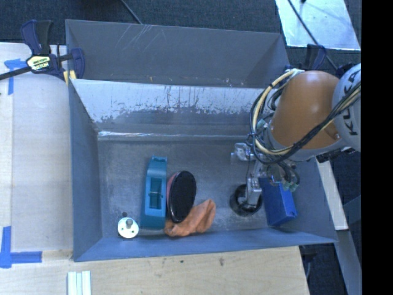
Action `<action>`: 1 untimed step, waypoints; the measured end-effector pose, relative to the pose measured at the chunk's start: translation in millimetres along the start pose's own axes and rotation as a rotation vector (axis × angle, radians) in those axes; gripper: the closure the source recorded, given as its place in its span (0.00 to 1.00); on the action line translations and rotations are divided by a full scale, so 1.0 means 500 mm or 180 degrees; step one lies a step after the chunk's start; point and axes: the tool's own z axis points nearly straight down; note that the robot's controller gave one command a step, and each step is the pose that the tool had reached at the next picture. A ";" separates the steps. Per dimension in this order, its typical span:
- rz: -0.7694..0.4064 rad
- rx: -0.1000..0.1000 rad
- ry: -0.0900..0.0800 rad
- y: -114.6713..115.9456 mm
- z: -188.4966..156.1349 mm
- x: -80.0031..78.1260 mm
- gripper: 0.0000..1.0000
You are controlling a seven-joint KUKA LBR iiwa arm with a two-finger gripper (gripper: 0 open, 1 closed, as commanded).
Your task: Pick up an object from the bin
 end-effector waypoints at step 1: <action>-0.0005 0.0002 -0.0026 0.000 -0.009 -0.004 0.00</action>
Offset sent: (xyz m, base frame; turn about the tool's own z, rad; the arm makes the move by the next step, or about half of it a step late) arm -0.0138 -0.0797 -0.0334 -0.0535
